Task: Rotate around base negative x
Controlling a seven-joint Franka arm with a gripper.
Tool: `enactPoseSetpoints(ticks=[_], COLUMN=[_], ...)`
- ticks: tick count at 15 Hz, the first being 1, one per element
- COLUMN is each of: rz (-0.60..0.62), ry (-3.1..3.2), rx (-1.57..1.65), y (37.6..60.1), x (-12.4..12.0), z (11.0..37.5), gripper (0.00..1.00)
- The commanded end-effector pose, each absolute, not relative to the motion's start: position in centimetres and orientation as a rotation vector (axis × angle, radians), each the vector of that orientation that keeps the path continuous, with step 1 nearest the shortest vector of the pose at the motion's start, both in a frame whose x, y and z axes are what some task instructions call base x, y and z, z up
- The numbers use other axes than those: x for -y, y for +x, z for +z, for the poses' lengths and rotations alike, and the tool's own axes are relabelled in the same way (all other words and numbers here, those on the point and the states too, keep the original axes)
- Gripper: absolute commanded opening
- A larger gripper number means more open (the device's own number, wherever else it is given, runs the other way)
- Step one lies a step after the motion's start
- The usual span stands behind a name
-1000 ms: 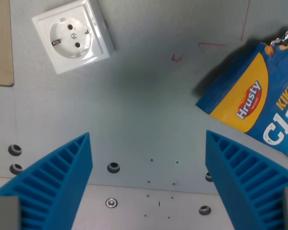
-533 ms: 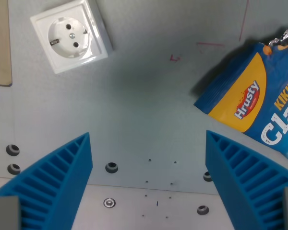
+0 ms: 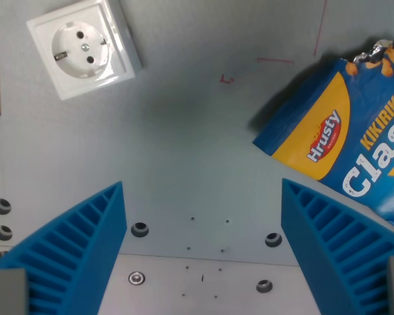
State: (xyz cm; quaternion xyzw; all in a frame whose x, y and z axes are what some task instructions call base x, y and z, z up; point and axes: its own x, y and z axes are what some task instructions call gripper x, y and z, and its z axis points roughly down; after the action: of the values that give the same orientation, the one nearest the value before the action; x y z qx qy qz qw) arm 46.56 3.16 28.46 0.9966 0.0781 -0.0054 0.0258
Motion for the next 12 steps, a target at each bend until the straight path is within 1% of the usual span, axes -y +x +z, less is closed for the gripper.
enactPoseSetpoints(ticks=[1, 12], rz=[-0.035, -0.052], ry=[2.900, 2.754], rx=[-0.207, -0.197], y=[46.56, 46.56], x=[-3.50, -3.50], z=[28.61, 28.61], gripper=[1.00, 1.00])
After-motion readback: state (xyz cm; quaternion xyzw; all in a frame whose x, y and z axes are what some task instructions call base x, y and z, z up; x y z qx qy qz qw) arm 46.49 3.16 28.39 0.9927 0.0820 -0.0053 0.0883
